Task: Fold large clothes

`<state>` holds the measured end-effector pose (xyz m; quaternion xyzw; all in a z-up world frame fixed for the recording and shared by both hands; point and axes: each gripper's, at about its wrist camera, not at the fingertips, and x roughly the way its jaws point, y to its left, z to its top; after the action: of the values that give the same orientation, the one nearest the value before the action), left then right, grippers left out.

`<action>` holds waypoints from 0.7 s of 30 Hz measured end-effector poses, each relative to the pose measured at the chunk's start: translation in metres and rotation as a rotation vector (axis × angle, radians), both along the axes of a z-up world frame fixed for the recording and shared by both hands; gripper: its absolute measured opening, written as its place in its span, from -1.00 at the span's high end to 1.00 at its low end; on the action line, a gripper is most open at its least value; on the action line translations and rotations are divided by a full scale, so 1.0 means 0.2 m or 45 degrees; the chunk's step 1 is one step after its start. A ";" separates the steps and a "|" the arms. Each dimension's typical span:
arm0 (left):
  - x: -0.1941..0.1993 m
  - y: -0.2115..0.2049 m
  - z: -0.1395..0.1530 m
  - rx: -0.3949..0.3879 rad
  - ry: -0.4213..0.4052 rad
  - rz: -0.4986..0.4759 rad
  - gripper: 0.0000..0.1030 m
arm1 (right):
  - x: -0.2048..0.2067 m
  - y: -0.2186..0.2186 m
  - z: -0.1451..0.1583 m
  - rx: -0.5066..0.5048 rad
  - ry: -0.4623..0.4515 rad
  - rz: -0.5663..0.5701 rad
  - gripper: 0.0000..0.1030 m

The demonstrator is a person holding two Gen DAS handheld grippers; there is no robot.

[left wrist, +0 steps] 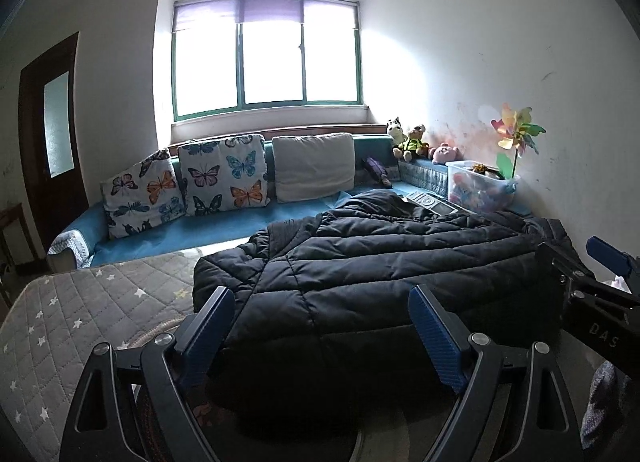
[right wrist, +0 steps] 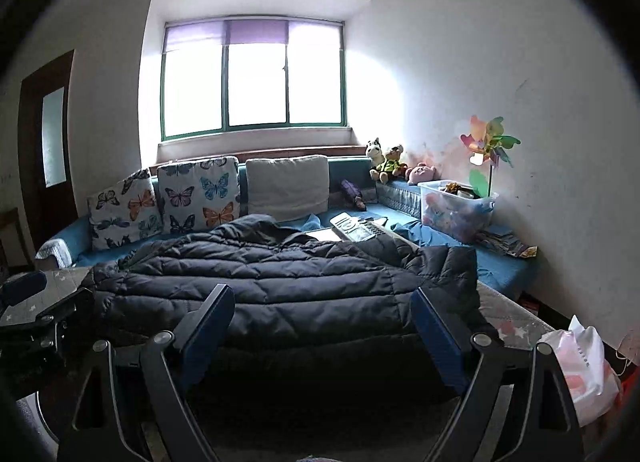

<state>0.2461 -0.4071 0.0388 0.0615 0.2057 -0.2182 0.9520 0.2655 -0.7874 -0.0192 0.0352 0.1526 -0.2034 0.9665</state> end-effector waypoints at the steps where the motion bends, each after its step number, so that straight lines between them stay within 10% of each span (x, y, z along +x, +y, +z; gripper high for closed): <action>1: 0.01 0.00 -0.01 0.002 0.003 0.000 -0.84 | 0.00 0.00 0.00 -0.004 -0.002 0.004 -0.89; 21: 0.11 0.00 -0.16 0.052 0.041 0.052 -0.86 | 0.03 -0.04 -0.07 0.015 -0.022 0.011 -0.90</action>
<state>0.2686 -0.4063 0.0076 0.0732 0.2267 -0.1953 0.9514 0.2718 -0.7960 -0.0323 0.0421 0.1458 -0.1979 0.9684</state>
